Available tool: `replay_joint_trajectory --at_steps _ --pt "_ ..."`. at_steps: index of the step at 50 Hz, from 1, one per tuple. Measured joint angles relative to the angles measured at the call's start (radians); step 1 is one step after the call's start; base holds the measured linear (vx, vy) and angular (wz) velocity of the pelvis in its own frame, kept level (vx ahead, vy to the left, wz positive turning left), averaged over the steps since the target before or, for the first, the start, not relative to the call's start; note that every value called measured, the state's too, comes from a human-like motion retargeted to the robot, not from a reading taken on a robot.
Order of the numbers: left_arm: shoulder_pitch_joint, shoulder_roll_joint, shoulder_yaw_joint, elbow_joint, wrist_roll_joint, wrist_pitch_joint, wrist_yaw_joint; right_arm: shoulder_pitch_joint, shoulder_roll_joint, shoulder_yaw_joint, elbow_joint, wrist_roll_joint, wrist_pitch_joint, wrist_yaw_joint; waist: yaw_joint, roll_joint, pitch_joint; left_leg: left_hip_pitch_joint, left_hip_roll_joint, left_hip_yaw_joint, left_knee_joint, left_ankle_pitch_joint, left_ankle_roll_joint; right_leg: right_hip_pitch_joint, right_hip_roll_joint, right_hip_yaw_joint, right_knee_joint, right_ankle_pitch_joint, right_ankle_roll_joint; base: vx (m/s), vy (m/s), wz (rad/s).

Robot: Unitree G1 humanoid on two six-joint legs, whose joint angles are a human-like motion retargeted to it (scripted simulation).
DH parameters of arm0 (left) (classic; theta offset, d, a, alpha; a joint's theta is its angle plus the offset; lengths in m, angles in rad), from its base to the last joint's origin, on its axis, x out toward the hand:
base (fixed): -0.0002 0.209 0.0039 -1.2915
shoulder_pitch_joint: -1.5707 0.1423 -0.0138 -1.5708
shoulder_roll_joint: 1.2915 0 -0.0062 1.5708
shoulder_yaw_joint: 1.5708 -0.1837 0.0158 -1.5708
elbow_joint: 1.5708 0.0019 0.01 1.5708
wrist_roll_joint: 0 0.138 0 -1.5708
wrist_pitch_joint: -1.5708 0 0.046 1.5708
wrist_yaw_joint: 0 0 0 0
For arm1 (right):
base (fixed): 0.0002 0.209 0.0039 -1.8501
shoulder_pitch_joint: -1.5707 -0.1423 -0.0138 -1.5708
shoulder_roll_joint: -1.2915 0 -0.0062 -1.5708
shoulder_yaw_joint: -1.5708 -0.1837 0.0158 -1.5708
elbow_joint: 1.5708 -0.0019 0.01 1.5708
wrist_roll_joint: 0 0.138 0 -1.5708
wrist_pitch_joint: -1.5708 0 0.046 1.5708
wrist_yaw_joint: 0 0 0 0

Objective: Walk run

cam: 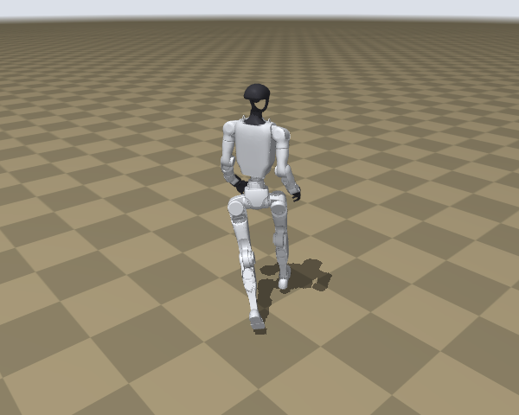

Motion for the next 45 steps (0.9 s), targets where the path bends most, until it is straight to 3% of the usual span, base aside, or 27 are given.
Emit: replay_joint_trajectory --at_steps 2,3,5,6,7,8,9,10,12,15,19,23,26,28,29,30,32,33,34,37,41,45 --pt "-0.019 0.038 -0.026 -0.047 0.022 -0.002 0.01 0.001 0.007 -0.023 -0.034 0.005 -0.009 -0.043 -0.019 0.027 0.073 0.031 0.09 0.037 0.17 0.0 -0.108 0.018 0.029 -0.008 -0.122 -0.091 0.026 1.46 -0.78 0.14" --pt "-0.032 0.052 -0.031 -0.069 0.034 0.0 0.013 -0.009 0.007 -0.029 -0.049 -0.01 -0.001 -0.064 -0.006 0.025 0.1 0.042 0.108 0.059 0.247 0.0 -0.12 0.028 0.035 -0.02 -0.152 -0.129 0.021 1.52 -0.81 -0.18" --pt "-0.054 0.066 -0.046 -0.098 0.053 0.006 0.017 -0.026 0.004 -0.041 -0.068 -0.059 0.019 -0.109 -0.013 -0.023 0.131 0.087 0.07 0.046 0.337 0.0 -0.086 0.056 -0.021 -0.05 -0.126 -0.147 0.006 2.05 -1.14 0.54" --pt "-0.067 0.075 -0.058 -0.103 0.047 0.013 0.016 -0.036 0.0 -0.038 -0.071 -0.081 0.022 -0.121 -0.041 -0.083 0.129 0.114 0.021 0.04 0.366 0.0 -0.037 0.073 -0.074 0.01 -0.084 0.045 0.027 2.0 -1.15 0.96" --pt "-0.069 0.086 -0.057 -0.107 0.042 0.016 0.006 -0.039 -0.003 -0.018 -0.07 -0.095 0.024 -0.128 -0.042 -0.128 0.119 0.125 -0.022 0.06 0.403 -0.011 0.003 0.079 -0.088 0.055 -0.022 0.178 -0.014 1.63 -1.04 -0.47" --pt "-0.05 0.103 -0.029 -0.106 0.043 0.013 -0.024 -0.029 -0.002 0.034 -0.062 -0.092 0.025 -0.122 0.014 -0.144 0.092 0.103 -0.055 0.135 0.453 -0.042 0.025 0.063 -0.029 0.07 0.079 0.196 -0.179 1.83 -1.16 -1.0" --pt "-0.031 0.107 -0.017 -0.087 0.08 -0.001 -0.057 -0.019 0.014 0.056 -0.029 -0.066 0.039 -0.11 0.038 -0.125 0.07 0.041 -0.033 0.129 0.578 -0.124 0.044 0.055 -0.019 0.043 0.185 0.158 -0.205 2.22 -1.31 -0.21" --pt "-0.013 0.104 -0.014 -0.058 0.134 -0.019 -0.092 -0.009 0.037 0.064 0.017 -0.029 0.058 -0.094 0.045 -0.088 0.049 -0.041 0.015 0.082 0.74 -0.231 0.062 0.051 -0.035 -0.004 0.295 0.094 -0.161 2.08 -1.15 0.95" --pt "-0.049 0.076 0.037 0.018 0.231 0.016 -0.082 -0.082 0.075 -0.075 0.124 0.065 0.09 0.081 0.158 -0.114 -0.028 -0.252 0.021 0.143 0.829 -0.406 0.154 0.081 -0.028 -0.001 0.327 -0.004 -0.154 1.53 -0.79 -0.07" --pt "-0.024 0.045 0.078 0.029 0.222 0.049 -0.042 -0.119 0.07 -0.03 0.158 0.106 0.25 0.275 0.205 -0.146 -0.062 -0.398 0.019 0.274 0.65 -0.543 0.223 0.189 0.053 0.051 0.268 -0.025 -0.18 1.57 -0.58 -0.88" --pt "-0.004 0.017 0.084 -0.023 0.198 0.079 0.067 -0.17 -0.002 0.02 0.118 0.046 0.262 0.358 0.232 -0.117 -0.015 -0.505 -0.017 0.168 0.213 -0.548 0.126 0.405 0.118 -0.022 0.075 0.162 -0.095 1.18 -0.42 0.09" --pt "0.018 0.007 0.084 -0.035 0.171 0.084 0.132 -0.215 -0.058 0.099 0.069 -0.049 0.218 0.3 0.304 -0.118 0.026 -0.522 -0.023 0.089 -0.177 -0.583 0.12 0.601 0.172 -0.088 -0.024 0.311 -0.103 1.12 -0.42 -0.77" --pt "0.033 0.018 0.067 -0.046 0.124 0.081 0.169 -0.264 -0.069 0.137 0.044 -0.101 0.204 0.285 0.373 -0.136 0.046 -0.544 0.024 0.128 -0.25 -0.597 0.092 0.695 0.173 -0.084 0.001 0.393 -0.113 1.42 -0.37 -1.37" --pt "0.042 0.03 0.051 -0.07 0.127 0.074 0.203 -0.302 -0.073 0.151 0.037 -0.111 0.2 0.313 0.404 -0.117 0.052 -0.552 0.087 0.168 -0.182 -0.513 0.09 0.727 0.199 -0.066 0.074 0.445 -0.099 1.09 -0.23 -1.0" --pt "0.055 0.035 0.049 -0.082 0.14 0.073 0.22 -0.307 -0.072 0.155 0.033 -0.115 0.201 0.337 0.397 -0.119 0.038 -0.566 0.097 0.194 -0.108 -0.476 0.161 0.723 0.208 -0.073 0.128 0.482 -0.088 1.71 -0.31 -0.37" --pt "0.072 0.04 0.05 -0.094 0.154 0.073 0.237 -0.306 -0.068 0.16 0.029 -0.12 0.205 0.363 0.38 -0.128 0.016 -0.586 0.095 0.222 -0.021 -0.451 0.268 0.71 0.215 -0.085 0.19 0.525 -0.076 1.75 -0.15 0.06" --pt "0.087 0.03 0.065 -0.067 0.18 0.072 0.251 -0.283 -0.047 0.128 0.075 -0.187 0.212 0.39 0.329 -0.139 -0.017 -0.605 0.009 0.061 0.143 -0.579 0.265 0.618 0.218 -0.034 0.437 0.557 -0.02 1.42 0.06 0.07" --pt "0.071 0.026 0.127 -0.037 0.187 0.073 0.244 -0.289 -0.028 0.122 0.107 -0.228 0.222 0.387 0.288 -0.118 -0.022 -0.615 0.098 0.183 0.211 -0.624 0.263 0.553 0.246 0.029 0.553 0.547 0.004 1.24 -0.03 -0.46" --pt "0.064 0.022 0.146 -0.007 0.192 0.083 0.222 -0.284 -0.008 0.107 0.139 -0.259 0.24 0.384 0.279 -0.1 -0.032 -0.591 0.128 0.225 0.231 -0.662 0.264 0.502 0.251 0.045 0.63 0.499 -0.009 1.36 -0.1 -0.73" --pt "0.041 0.016 0.107 0.093 0.169 0.15 0.143 -0.249 0.02 0.057 0.214 -0.31 0.27 0.393 0.259 -0.076 -0.043 -0.462 0.114 0.229 0.137 -0.679 0.259 0.377 0.227 0.028 0.682 0.348 -0.096 0.95 -0.08 -0.07" --pt "-0.005 0.025 0.081 0.204 0.14 0.142 0.081 -0.188 0.02 0.006 0.243 -0.348 0.255 0.299 0.181 -0.032 -0.013 -0.295 0.086 0.185 -0.079 -0.577 0.202 0.277 0.165 0.0 0.469 0.195 -0.063 0.56 -0.07 0.46" --pt "-0.042 0.049 0.004 0.186 0.148 0.107 0.091 -0.138 0.023 -0.041 0.212 -0.206 0.185 0.1 0.101 -0.038 0.034 -0.159 0.007 0.161 -0.192 -0.548 0.177 0.214 0.12 0.008 0.151 0.155 -0.006 0.59 -0.05 0.64"
